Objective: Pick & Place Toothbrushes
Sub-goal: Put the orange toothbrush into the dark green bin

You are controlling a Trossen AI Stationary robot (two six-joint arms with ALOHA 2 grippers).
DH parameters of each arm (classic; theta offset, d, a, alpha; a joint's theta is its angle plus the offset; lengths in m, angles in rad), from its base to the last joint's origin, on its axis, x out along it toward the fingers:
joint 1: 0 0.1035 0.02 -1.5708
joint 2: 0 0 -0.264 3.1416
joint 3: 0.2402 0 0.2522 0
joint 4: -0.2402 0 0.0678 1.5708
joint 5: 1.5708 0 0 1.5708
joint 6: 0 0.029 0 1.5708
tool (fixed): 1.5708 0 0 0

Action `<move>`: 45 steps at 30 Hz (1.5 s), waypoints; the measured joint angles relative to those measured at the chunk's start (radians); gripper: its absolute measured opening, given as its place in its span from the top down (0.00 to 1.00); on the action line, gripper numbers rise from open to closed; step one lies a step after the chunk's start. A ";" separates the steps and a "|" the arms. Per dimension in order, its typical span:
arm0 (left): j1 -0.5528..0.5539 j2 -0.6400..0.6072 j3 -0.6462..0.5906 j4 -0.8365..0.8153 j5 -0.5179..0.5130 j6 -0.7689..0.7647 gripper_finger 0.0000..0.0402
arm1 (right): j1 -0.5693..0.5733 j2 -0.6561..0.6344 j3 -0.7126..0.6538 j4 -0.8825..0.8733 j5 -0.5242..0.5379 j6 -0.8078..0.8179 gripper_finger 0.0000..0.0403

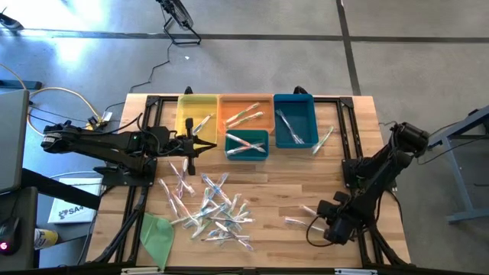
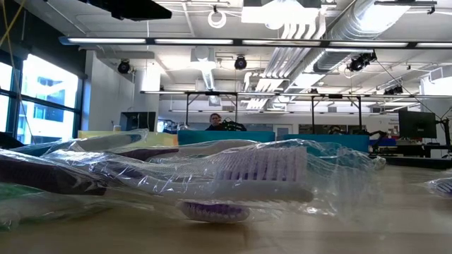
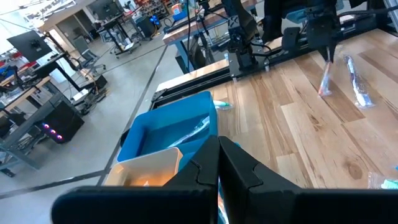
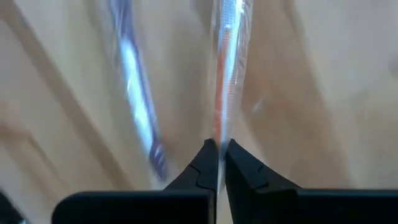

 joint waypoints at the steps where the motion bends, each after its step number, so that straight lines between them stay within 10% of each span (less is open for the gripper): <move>1: 0.000 0.000 0.000 0.000 0.000 0.000 1.00 | -0.012 -0.006 0.000 -0.002 0.008 -0.010 0.99; 45: 0.000 0.000 0.000 0.000 0.000 0.000 1.00 | -0.531 -0.052 0.175 0.207 0.288 -0.691 0.99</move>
